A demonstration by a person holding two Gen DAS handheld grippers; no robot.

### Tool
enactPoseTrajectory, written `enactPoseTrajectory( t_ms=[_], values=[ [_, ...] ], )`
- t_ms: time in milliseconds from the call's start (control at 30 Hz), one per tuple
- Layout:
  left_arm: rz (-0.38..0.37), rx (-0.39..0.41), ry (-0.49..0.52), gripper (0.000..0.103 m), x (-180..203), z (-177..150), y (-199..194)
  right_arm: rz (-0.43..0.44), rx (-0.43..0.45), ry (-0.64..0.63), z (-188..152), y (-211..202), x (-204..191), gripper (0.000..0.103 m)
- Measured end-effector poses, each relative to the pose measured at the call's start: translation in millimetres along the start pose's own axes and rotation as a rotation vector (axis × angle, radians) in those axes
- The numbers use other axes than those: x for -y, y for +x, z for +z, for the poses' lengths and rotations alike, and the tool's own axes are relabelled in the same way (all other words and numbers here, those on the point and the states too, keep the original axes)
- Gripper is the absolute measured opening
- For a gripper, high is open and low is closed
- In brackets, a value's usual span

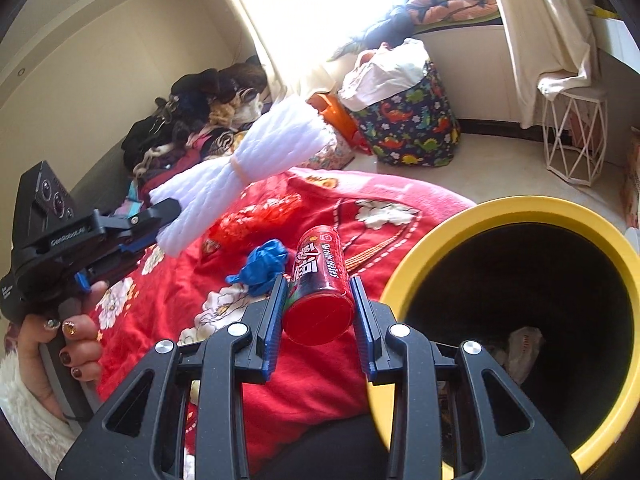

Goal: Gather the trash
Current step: 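Carry the can and mesh bundle over the yellow-rimmed bin and open both tools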

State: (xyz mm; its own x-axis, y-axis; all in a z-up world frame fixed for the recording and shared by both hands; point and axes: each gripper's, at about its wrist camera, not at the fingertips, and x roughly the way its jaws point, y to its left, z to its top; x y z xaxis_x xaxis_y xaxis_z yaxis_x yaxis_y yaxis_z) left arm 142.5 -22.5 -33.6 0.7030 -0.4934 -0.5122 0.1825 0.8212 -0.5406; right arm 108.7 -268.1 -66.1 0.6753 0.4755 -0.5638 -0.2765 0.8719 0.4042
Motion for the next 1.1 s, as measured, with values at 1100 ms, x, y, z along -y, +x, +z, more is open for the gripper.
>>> enactPoseTrajectory(
  t_ms=[1100],
  values=[
    [-0.019,-0.027,0.110,0.010,41,-12,11,-0.130,0.101,0.116,5,-47,62,0.030]
  ],
)
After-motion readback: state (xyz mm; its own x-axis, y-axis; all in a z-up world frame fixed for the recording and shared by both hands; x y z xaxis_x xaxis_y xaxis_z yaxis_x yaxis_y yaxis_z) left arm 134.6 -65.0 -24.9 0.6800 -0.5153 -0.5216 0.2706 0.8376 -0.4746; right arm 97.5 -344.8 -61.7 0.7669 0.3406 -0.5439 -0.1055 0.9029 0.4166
